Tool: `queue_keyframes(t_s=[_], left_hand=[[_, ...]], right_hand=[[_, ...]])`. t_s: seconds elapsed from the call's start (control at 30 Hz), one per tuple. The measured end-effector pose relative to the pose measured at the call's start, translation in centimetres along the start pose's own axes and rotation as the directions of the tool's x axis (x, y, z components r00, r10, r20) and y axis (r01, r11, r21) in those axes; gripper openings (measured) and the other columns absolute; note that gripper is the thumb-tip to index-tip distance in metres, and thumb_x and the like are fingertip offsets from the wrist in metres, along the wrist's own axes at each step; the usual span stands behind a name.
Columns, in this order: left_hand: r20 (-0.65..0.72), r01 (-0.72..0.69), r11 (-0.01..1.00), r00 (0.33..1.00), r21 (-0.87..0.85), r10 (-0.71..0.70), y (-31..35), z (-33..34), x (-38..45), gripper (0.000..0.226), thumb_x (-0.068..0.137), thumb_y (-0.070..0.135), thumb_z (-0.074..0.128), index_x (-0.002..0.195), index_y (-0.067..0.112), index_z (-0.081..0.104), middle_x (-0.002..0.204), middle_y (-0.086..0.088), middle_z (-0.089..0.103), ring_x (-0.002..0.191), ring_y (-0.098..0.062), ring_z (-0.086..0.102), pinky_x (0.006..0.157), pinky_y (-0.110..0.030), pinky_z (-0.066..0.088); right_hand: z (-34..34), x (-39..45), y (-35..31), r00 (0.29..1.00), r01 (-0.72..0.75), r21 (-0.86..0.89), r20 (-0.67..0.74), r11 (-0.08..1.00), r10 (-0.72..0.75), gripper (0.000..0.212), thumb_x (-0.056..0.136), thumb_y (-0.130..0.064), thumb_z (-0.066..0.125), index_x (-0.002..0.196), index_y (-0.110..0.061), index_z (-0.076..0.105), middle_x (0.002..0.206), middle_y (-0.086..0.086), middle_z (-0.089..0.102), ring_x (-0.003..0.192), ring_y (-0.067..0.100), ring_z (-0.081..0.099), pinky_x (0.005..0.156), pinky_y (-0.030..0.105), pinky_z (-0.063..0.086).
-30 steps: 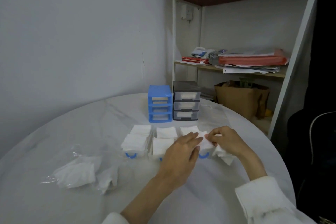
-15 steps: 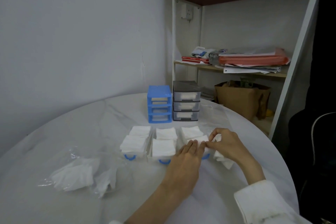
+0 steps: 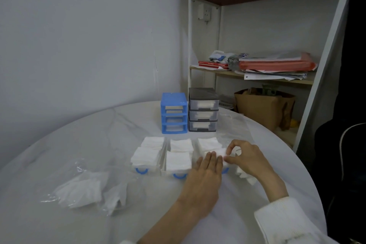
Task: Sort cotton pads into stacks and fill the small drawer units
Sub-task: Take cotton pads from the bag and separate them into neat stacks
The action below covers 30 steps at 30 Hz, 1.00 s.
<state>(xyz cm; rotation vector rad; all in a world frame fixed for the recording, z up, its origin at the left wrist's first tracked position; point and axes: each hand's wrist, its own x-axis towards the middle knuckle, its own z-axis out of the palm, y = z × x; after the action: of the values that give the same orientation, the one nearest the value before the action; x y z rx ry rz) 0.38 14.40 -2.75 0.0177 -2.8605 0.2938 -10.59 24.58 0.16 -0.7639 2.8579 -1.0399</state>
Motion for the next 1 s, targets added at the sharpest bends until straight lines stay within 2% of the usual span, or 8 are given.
queue_keyframes(t_s=[0.17, 0.33, 0.4, 0.5, 0.63, 0.7, 0.9, 1.0], left_hand=[[0.006, -0.018, 0.997, 1.0, 0.076, 0.017, -0.2, -0.2, -0.2, 0.06, 0.099, 0.01, 0.026, 0.147, 0.001, -0.007, 0.157, -0.017, -0.003, 0.146, -0.027, -0.005, 0.096, -0.048, -0.028], [0.042, 0.027, 0.999, 0.999, 0.04, -0.029, -0.3, -0.4, 0.1, 0.062, 0.097, 0.009, 0.031, 0.148, 0.002, -0.002, 0.158, -0.015, 0.001, 0.146, -0.023, 0.0, 0.099, -0.047, -0.026], [-0.066, 0.022, 1.0, 0.998, -0.003, -0.022, -0.6, 0.2, 0.2, 0.07, 0.083, 0.02, 0.061, 0.144, 0.003, 0.031, 0.15, -0.013, 0.033, 0.14, -0.017, 0.029, 0.11, -0.048, -0.002], [-0.099, 0.001, 0.992, 0.995, -0.127, -0.014, -0.8, 0.1, 0.1, 0.076, 0.033, 0.025, 0.087, 0.106, 0.015, 0.072, 0.108, 0.002, 0.071, 0.103, -0.007, 0.065, 0.097, -0.037, 0.037], [-0.214, -0.028, 0.899, 0.974, -0.438, -0.074, -1.2, -1.3, -0.4, 0.06, 0.082, 0.007, 0.06, 0.139, 0.014, 0.042, 0.142, 0.003, 0.046, 0.131, -0.006, 0.041, 0.114, -0.022, 0.014], [-0.226, -0.009, 0.795, 0.961, -0.607, -0.161, -1.6, -1.9, -0.6, 0.047, 0.098, 0.008, 0.036, 0.143, 0.02, 0.033, 0.143, 0.006, 0.04, 0.13, -0.006, 0.035, 0.11, -0.015, 0.019], [-0.23, -0.046, 0.458, 0.906, -0.888, -0.355, -1.8, -1.7, -1.0, 0.035, 0.095, 0.025, 0.051, 0.129, 0.032, 0.045, 0.115, 0.015, 0.056, 0.105, -0.002, 0.053, 0.095, -0.028, 0.046], [-0.303, -0.119, 0.444, 0.877, -0.888, -0.372, -2.1, -1.9, -1.1, 0.027, 0.093, 0.024, 0.051, 0.118, 0.035, 0.052, 0.111, 0.017, 0.056, 0.103, -0.004, 0.055, 0.09, -0.027, 0.048]], right_hand=[[0.0, 0.0, 0.1, 1.0, 0.001, -0.062, -0.008, 0.998, -0.002, 0.006, 0.087, -0.031, 0.063, 0.093, -0.03, 0.064, 0.121, -0.002, 0.059, 0.101, 0.017, 0.055, 0.075, 0.023, 0.034], [0.2, 0.3, 0.3, 0.998, 0.007, -0.001, -0.065, 1.0, -0.007, 0.009, 0.088, -0.033, 0.062, 0.091, -0.026, 0.068, 0.11, -0.002, 0.065, 0.1, 0.017, 0.058, 0.077, 0.024, 0.041], [0.1, 0.5, 0.3, 0.992, 0.047, 0.129, -0.119, 0.991, -0.031, 0.008, 0.087, -0.029, 0.064, 0.083, -0.023, 0.067, 0.1, -0.001, 0.067, 0.095, 0.018, 0.059, 0.077, 0.024, 0.043], [-0.4, 0.3, -0.4, 0.983, 0.094, 0.353, -0.184, 0.931, -0.03, 0.01, 0.087, -0.023, 0.064, 0.081, -0.015, 0.067, 0.086, -0.001, 0.064, 0.083, 0.015, 0.056, 0.066, 0.017, 0.04], [-0.8, -0.1, -1.5, 0.986, 0.084, 0.607, -0.166, 0.79, 0.023, 0.008, 0.087, -0.018, 0.063, 0.08, -0.014, 0.065, 0.074, -0.001, 0.06, 0.078, 0.019, 0.056, 0.066, 0.021, 0.045], [-1.0, -0.4, -2.0, 0.994, 0.057, 0.716, -0.105, 0.696, 0.026, 0.01, 0.087, -0.011, 0.061, 0.08, -0.018, 0.064, 0.082, -0.001, 0.063, 0.079, 0.017, 0.059, 0.066, 0.023, 0.049], [-0.5, -1.1, -2.9, 0.99, 0.011, 0.851, 0.066, 0.524, -0.128, 0.016, 0.085, -0.007, 0.061, 0.095, -0.019, 0.058, 0.092, 0.005, 0.062, 0.08, 0.019, 0.063, 0.058, 0.024, 0.052], [0.1, -1.3, -3.2, 0.971, 0.009, 0.878, 0.107, 0.478, -0.214, 0.032, 0.073, -0.024, 0.066, 0.102, -0.016, 0.056, 0.092, 0.004, 0.065, 0.077, 0.014, 0.066, 0.061, 0.024, 0.053]])
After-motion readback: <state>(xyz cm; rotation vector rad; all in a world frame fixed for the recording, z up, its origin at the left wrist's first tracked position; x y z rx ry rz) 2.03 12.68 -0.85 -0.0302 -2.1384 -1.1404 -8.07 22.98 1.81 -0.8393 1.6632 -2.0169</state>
